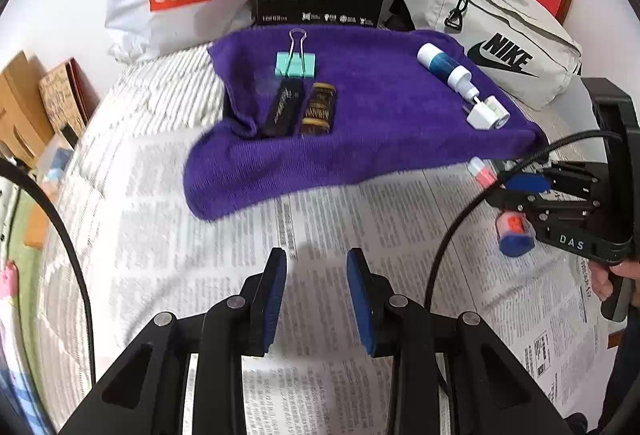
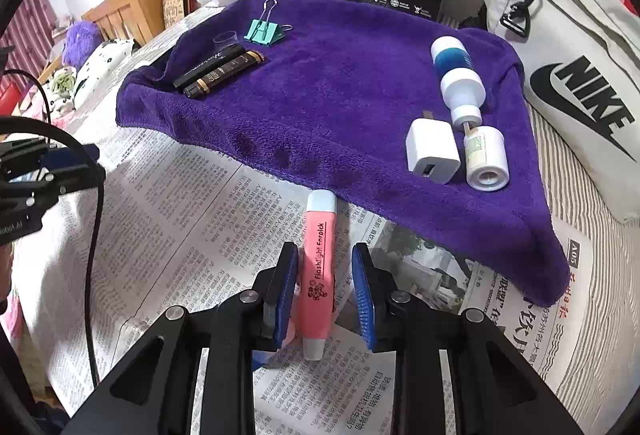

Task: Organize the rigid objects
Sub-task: 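Withdraw both open tools toward the pink highlighter on the newspaper, then grasp the pink highlighter with the right gripper while the left gripper grasps the Vaseline tin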

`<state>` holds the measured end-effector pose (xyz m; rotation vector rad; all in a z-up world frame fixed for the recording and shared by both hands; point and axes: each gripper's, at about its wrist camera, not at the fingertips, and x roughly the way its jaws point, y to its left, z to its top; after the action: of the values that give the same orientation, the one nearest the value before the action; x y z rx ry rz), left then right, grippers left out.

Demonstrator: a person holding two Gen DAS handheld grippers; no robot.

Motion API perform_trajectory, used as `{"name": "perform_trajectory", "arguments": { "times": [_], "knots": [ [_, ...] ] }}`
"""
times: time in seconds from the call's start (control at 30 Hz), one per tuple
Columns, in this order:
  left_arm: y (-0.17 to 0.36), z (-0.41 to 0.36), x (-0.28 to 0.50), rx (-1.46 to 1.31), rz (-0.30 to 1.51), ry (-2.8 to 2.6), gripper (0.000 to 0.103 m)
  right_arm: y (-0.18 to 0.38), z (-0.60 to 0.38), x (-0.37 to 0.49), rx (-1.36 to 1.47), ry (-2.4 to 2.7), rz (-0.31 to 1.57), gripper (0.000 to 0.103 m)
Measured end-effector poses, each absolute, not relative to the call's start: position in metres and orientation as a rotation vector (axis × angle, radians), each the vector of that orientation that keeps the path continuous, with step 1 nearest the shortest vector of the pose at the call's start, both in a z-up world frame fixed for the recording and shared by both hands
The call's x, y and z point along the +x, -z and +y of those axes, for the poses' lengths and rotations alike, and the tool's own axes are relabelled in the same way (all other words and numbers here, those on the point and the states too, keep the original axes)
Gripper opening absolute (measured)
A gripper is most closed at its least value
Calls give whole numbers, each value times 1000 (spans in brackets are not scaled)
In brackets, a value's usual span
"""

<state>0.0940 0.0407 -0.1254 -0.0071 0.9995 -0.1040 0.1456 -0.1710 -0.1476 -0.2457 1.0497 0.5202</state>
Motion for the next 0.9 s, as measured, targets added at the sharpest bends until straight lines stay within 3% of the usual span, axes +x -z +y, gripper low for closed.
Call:
{"name": "perform_trajectory", "arguments": {
  "times": [0.13,0.23,0.9],
  "knots": [
    [134,38,93,-16,1017,114,30,148,-172,147,-227,-515,1038,25],
    [137,34,91,-10,1023,128,30,148,-176,146,-229,-525,1041,17],
    [137,14,92,23,1035,174,30,151,-214,141,-135,-484,1034,17]
  ]
}}
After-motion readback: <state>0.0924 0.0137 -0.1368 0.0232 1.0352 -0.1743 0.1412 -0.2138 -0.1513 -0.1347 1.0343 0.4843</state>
